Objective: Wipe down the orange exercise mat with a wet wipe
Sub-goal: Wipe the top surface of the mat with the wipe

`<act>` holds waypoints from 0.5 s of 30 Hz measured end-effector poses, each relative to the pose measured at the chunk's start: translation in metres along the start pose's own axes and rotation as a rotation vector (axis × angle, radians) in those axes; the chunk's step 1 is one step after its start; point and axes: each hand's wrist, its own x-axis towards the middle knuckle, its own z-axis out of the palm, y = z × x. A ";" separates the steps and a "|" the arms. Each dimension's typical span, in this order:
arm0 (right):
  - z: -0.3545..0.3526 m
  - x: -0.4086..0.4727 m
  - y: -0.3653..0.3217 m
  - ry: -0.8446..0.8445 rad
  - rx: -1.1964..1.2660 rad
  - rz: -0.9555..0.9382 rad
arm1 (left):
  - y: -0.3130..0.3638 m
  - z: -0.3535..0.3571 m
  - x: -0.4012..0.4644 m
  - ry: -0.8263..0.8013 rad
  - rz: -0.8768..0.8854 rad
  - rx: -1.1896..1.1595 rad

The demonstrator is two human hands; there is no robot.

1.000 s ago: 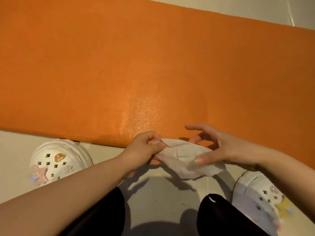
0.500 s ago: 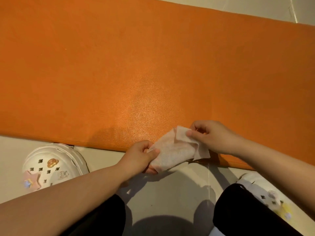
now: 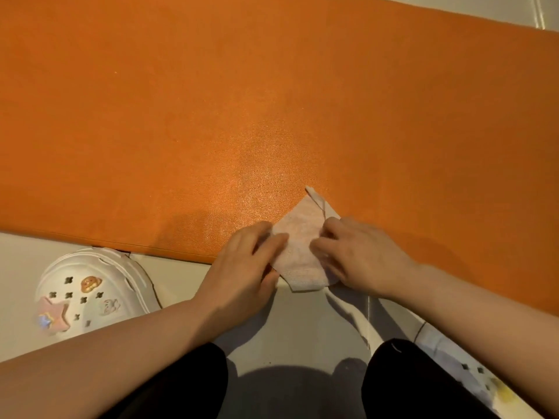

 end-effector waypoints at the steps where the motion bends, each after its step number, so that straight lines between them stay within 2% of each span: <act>1: 0.004 -0.005 0.003 0.001 -0.041 -0.015 | -0.004 0.001 -0.001 -0.021 0.146 0.132; 3: 0.002 -0.011 0.016 0.043 -0.094 0.035 | -0.009 0.004 -0.004 -0.125 0.312 0.311; 5: -0.008 -0.017 0.030 0.051 -0.163 0.131 | -0.012 0.006 -0.007 -0.216 0.338 0.383; 9: -0.026 -0.033 0.055 -0.054 -0.208 0.372 | -0.014 0.008 -0.007 -0.176 0.363 0.441; 10: -0.027 -0.036 0.056 -0.030 -0.164 0.361 | -0.013 0.007 -0.005 -0.157 0.367 0.448; 12: -0.014 -0.037 0.049 -0.026 -0.130 0.152 | -0.011 0.007 -0.002 -0.138 0.369 0.460; 14: -0.006 -0.032 0.035 -0.187 -0.112 -0.039 | -0.009 0.006 -0.002 -0.119 0.383 0.474; 15: -0.007 -0.028 0.031 -0.288 -0.129 -0.053 | -0.007 0.006 -0.002 -0.112 0.401 0.493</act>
